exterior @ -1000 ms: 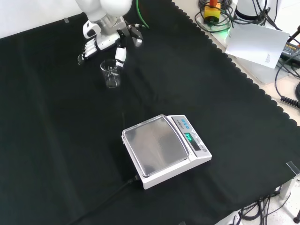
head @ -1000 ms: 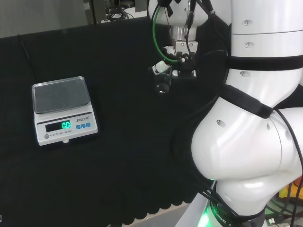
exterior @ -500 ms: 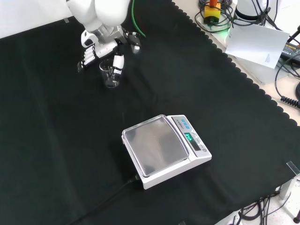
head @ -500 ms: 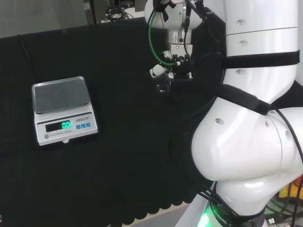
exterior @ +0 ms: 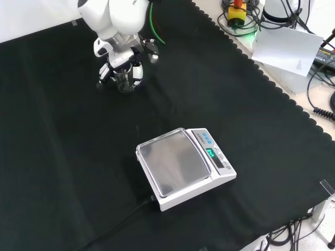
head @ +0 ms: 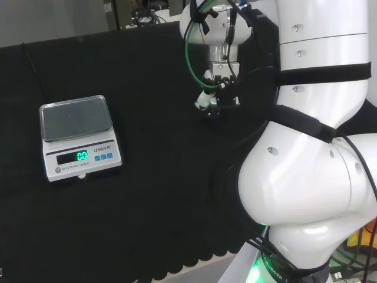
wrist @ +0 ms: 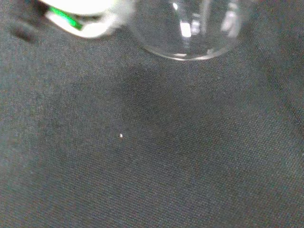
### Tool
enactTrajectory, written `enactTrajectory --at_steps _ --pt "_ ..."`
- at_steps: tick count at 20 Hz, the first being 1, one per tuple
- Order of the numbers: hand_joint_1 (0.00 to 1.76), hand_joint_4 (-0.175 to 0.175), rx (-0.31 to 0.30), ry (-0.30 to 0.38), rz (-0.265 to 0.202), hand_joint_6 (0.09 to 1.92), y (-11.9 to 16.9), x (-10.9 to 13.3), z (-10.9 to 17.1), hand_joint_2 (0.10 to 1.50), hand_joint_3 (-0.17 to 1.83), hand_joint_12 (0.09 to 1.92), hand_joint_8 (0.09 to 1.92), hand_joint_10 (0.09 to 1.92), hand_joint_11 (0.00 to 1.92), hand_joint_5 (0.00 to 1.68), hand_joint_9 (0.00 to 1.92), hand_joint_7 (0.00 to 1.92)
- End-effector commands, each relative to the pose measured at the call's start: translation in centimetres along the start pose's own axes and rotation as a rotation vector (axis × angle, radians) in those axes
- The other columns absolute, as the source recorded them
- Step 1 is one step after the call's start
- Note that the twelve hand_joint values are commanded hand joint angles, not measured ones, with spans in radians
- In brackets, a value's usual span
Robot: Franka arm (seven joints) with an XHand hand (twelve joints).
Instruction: Pick up the beaker.
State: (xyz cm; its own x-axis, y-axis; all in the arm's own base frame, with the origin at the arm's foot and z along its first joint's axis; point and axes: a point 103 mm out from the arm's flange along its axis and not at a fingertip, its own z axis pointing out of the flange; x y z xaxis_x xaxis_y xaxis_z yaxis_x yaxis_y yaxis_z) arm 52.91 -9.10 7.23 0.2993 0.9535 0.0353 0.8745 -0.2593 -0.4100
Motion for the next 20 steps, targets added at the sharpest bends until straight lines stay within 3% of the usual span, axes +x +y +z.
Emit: enactTrajectory --at_steps 1,3,5,7,9,14,20 --pt "1.19 -0.083 -0.120 -0.015 -0.024 1.13 -0.5 -0.2 -0.3 0.63 0.81 0.66 1.20 0.93 1.44 0.52 1.15 0.62" --pt "1.18 -0.139 -0.138 -0.021 -0.025 1.28 -0.6 -0.1 -0.4 0.73 0.74 0.62 1.38 1.02 1.48 0.67 1.18 0.69" --pt "1.14 -0.167 -0.149 -0.026 -0.025 1.28 -0.5 0.1 -0.5 0.86 0.60 0.63 1.47 1.08 1.48 0.82 1.20 0.73" --pt "1.17 -0.047 -0.158 -0.032 -0.027 1.28 -0.6 0.1 -0.6 0.88 0.60 0.65 1.43 1.12 1.48 0.85 1.21 0.82" --pt "1.19 0.004 -0.160 -0.039 -0.028 1.28 -0.6 0.2 -0.8 0.86 0.67 0.67 1.42 1.14 1.48 0.87 1.23 0.86" --pt "1.20 0.019 -0.173 -0.050 -0.037 1.29 -1.0 0.7 -2.7 0.82 0.74 0.71 1.43 1.17 1.47 0.89 1.24 0.88" --pt "1.21 0.021 -0.210 -0.071 -0.052 1.28 -2.4 1.5 -7.6 0.79 0.79 0.73 1.44 1.18 1.47 0.92 1.25 0.88"
